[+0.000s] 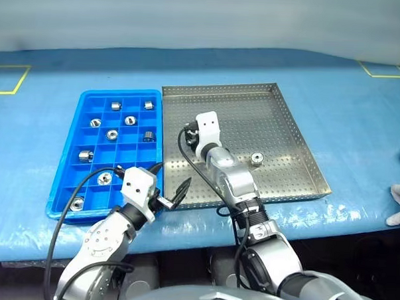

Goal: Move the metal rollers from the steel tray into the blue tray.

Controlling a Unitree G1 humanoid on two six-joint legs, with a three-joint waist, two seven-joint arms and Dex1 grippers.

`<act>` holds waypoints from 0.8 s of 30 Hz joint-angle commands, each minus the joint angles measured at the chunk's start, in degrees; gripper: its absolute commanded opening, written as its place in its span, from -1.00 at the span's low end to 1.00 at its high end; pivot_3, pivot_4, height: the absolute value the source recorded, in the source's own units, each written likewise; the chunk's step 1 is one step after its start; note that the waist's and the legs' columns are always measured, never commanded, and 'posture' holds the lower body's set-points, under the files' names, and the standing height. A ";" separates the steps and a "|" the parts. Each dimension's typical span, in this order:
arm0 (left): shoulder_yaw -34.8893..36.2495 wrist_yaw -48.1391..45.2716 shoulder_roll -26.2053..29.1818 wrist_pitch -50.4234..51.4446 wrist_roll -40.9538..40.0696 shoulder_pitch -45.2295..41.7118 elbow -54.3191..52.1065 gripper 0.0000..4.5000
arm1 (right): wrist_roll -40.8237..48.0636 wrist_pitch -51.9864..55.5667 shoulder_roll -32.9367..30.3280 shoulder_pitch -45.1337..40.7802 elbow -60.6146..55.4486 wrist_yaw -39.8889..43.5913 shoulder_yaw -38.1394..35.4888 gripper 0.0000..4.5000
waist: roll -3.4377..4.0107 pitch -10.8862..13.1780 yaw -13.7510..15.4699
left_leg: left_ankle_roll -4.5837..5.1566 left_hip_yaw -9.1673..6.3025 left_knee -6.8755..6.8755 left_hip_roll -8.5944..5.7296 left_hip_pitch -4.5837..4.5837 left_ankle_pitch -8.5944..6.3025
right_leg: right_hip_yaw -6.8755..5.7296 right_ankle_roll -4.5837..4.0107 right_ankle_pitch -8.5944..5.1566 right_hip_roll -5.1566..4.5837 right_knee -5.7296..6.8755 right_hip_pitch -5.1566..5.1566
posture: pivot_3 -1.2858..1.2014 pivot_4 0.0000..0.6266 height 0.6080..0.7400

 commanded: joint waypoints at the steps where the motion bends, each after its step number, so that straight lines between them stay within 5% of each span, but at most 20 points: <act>1: 2.07 0.81 0.06 -2.96 1.02 0.30 -2.46 1.00 | -0.11 -0.03 1.38 -3.65 -4.71 2.39 2.21 -0.24 | 0.00 0.00 -0.43 | 0.00 0.00 0.00 0.00 0.01 0.00 | -0.01 0.00 0.00 0.00 0.00 0.01 | -0.01 -0.52 1.00; 12: 3.56 3.25 -0.43 -4.02 2.79 1.97 -4.25 1.00 | 1.08 1.03 3.01 -6.16 -6.29 8.20 7.09 -0.24 | -0.01 0.00 -0.10 | 0.00 -0.03 -0.06 0.00 -0.02 0.00 | -0.03 0.00 0.00 0.00 -0.01 -0.01 | 0.11 -0.52 1.00; 24: 5.66 8.10 -3.58 -6.83 5.22 11.72 -8.44 1.00 | 3.67 2.52 4.62 -4.32 -8.20 14.70 13.67 -0.24 | -0.01 0.02 4.47 | 0.00 -0.02 -0.07 0.01 -0.03 0.00 | -0.06 -0.09 -0.06 -0.02 -0.03 -0.05 | 0.23 -0.52 1.00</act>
